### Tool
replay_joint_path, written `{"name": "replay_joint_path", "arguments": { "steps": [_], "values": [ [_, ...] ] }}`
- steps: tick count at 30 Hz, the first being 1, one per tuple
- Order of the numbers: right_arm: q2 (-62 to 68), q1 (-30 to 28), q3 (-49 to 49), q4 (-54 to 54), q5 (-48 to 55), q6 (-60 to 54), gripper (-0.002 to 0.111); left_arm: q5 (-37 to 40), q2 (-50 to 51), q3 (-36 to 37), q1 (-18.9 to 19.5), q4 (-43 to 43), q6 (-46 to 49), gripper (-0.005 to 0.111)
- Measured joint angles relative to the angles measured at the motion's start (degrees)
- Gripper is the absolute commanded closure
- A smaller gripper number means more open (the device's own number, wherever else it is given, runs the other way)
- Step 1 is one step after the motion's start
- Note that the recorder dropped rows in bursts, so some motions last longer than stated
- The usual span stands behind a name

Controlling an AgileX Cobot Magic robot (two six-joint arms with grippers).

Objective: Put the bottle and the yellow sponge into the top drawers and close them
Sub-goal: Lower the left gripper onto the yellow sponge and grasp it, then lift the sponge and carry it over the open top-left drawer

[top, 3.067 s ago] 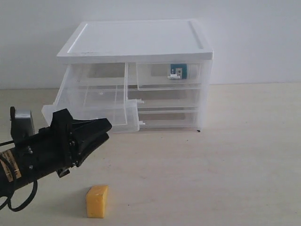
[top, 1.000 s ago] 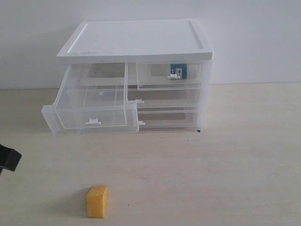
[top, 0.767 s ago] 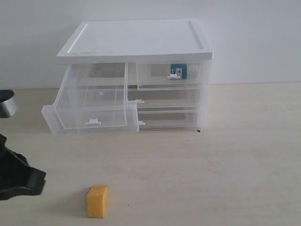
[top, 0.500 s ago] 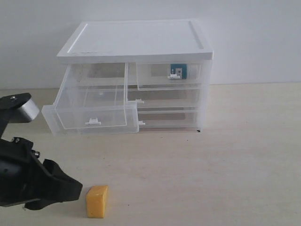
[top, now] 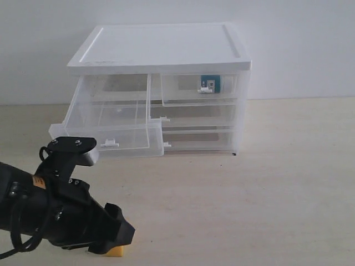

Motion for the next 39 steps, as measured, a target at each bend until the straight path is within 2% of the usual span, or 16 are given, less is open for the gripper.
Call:
{"name": "replay_joint_path", "arguments": {
  "steps": [11, 20, 23, 28, 34, 39],
  "values": [
    [0.00, 0.00, 0.00, 0.00, 0.00, 0.00, 0.108, -8.99, 8.88, 0.00, -0.09, 0.31, -2.91, 0.045],
    [0.00, 0.00, 0.00, 0.00, 0.00, 0.00, 0.108, -12.65, 13.35, 0.00, -0.09, 0.31, -3.19, 0.046],
    [0.00, 0.00, 0.00, 0.00, 0.00, 0.00, 0.108, -13.34, 14.56, 0.00, -0.09, 0.31, -3.23, 0.058],
    [0.00, 0.00, 0.00, 0.00, 0.00, 0.00, 0.108, -13.57, 15.09, 0.00, -0.09, 0.31, -3.32, 0.103],
    [0.00, 0.00, 0.00, 0.00, 0.00, 0.00, 0.108, -9.82, 13.55, -0.12, -0.09, 1.11, -2.16, 0.103],
    [0.00, 0.00, 0.00, 0.00, 0.00, 0.00, 0.108, -3.64, 6.78, -0.23, -0.09, 3.50, -1.92, 0.103]
  ]
}}
